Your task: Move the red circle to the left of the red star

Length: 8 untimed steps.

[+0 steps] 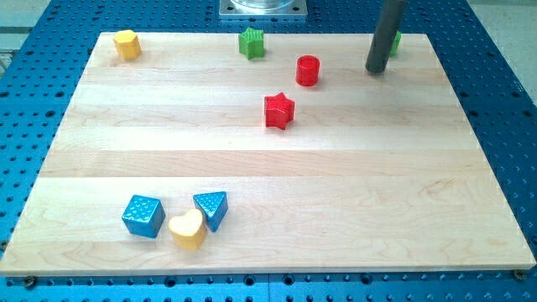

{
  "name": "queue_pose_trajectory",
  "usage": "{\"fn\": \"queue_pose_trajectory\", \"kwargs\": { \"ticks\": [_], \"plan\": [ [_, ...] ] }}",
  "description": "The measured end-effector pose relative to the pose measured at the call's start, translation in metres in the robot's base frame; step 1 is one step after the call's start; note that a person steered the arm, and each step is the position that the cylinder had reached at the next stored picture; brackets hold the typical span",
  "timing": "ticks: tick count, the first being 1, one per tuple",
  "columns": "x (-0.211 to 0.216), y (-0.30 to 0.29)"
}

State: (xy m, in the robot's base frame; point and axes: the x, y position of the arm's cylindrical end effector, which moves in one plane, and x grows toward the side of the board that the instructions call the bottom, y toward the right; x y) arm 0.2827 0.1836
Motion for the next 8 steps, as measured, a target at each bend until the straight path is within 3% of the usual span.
{"fn": "queue_pose_trajectory", "kwargs": {
  "ticks": [1, 3, 4, 5, 7, 8],
  "plan": [
    [0.000, 0.000],
    [0.000, -0.088],
    [0.019, -0.178],
    [0.024, -0.215],
    [0.022, -0.137],
    [0.030, -0.137]
  ]
}}
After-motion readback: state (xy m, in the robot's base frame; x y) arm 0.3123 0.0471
